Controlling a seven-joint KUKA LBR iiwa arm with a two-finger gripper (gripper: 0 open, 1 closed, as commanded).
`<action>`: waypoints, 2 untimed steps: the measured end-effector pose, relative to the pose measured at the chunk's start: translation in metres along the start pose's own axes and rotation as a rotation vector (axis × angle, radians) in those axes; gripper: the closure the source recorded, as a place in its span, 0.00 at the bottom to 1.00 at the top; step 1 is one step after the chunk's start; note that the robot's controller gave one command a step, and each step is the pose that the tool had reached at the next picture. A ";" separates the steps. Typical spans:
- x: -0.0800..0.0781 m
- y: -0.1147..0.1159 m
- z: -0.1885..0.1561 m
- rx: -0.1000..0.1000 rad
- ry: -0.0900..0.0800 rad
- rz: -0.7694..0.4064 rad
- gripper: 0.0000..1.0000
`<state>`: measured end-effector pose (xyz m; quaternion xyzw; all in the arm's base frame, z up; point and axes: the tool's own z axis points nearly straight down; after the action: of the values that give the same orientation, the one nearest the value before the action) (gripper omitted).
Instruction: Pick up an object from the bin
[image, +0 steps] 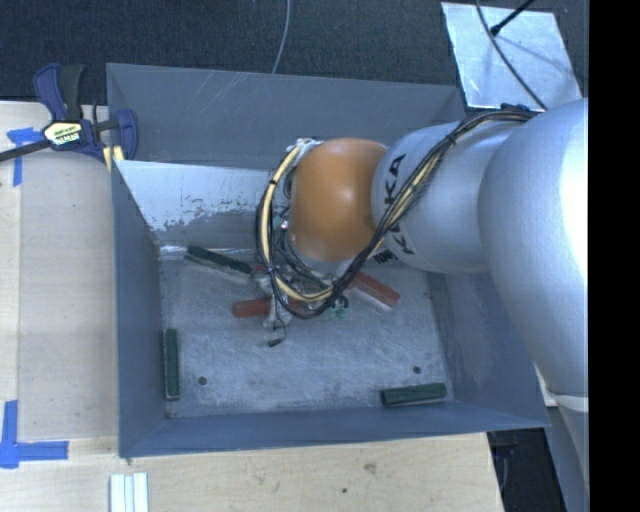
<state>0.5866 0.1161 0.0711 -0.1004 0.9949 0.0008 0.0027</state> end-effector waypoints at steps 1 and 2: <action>-0.038 -0.017 -0.156 0.001 -0.002 -0.069 1.00; -0.024 0.005 -0.129 0.002 -0.003 -0.016 1.00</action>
Offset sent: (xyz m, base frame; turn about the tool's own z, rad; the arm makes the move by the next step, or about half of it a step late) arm 0.0000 0.0000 0.0000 0.0000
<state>0.6087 0.1257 0.2005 -0.1081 0.9941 -0.0002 0.0042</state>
